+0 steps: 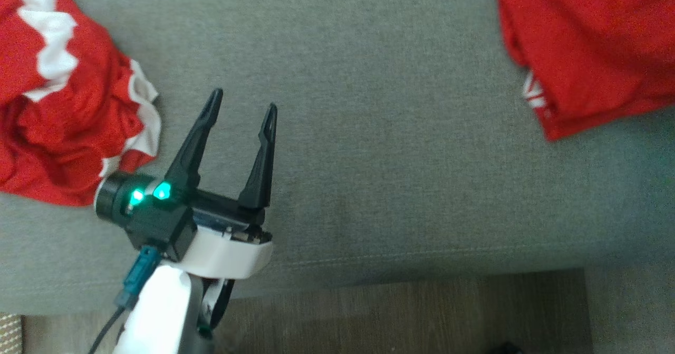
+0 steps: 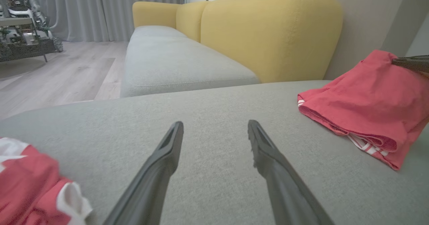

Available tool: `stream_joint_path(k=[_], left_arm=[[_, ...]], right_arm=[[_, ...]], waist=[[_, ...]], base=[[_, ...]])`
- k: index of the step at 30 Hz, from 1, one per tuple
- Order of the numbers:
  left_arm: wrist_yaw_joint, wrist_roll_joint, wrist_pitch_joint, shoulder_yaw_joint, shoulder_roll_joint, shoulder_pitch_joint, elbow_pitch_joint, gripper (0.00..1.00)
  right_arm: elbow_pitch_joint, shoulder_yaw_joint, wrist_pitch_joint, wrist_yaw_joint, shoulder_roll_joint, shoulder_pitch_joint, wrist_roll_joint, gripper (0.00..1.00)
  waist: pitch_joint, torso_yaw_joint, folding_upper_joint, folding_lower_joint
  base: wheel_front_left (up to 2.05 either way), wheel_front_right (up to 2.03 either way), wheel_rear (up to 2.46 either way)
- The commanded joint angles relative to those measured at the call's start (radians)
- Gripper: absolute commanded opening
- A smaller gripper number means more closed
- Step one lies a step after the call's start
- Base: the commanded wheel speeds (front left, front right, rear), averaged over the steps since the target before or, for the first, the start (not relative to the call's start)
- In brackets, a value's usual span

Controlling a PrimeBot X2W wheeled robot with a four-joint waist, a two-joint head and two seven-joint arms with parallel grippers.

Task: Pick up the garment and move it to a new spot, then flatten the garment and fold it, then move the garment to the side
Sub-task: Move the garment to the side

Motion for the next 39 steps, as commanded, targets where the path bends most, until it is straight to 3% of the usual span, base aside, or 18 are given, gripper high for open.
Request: stream_joint_path(k=[1,11,19,20,21,29,39], left_arm=[[-0.008,0.01,-0.005,0.03,0.005,-0.026,-0.043,1.0],[-0.027,0.021,-0.005,0.02,0.014,-0.075,-0.082,1.0],[-0.034,0.02,-0.005,0.015,0.016,-0.092,-0.083,1.0],[-0.034,0.019,-0.005,0.015,0.015,-0.093,-0.081,1.0],[-0.035,0.016,-0.005,0.014,0.015,-0.094,-0.077,1.0],[-0.018,0.012,-0.005,0.01,0.008,-0.08,-0.056,1.0],[0.033,-0.029,-0.005,0.04,0.001,0.019,0.018,1.0]], right_arm=[[-0.048,0.002,0.007,-0.001,-0.028,-0.023,-0.006,0.0],[-0.171,-0.057,0.052,-0.001,-0.068,-0.064,-0.069,0.0],[-0.231,-0.108,0.048,-0.001,-0.044,-0.061,-0.183,0.0],[-0.233,-0.115,0.044,-0.001,-0.038,-0.061,-0.197,0.3],[-0.236,-0.124,0.027,-0.001,-0.027,-0.061,-0.231,1.0],[-0.203,-0.091,-0.049,-0.001,0.04,-0.024,-0.334,1.0],[-0.013,0.029,-0.279,-0.001,0.235,0.116,-0.224,1.0]], waist=[[0.042,-0.03,0.0,-0.0002],[0.121,-0.065,0.0,-0.0002],[0.136,-0.059,0.0,-0.0002],[0.135,-0.057,0.0,-0.0002],[0.129,-0.05,0.0,-0.0002],[0.049,-0.006,0.0,-0.0002],[-0.168,0.081,0.0,-0.0002]], base=[[0.0,0.0,0.0],[0.0,0.0,0.0],[0.0,0.0,0.0],[0.0,0.0,0.0],[0.0,0.0,0.0],[0.0,0.0,0.0],[0.0,0.0,0.0]])
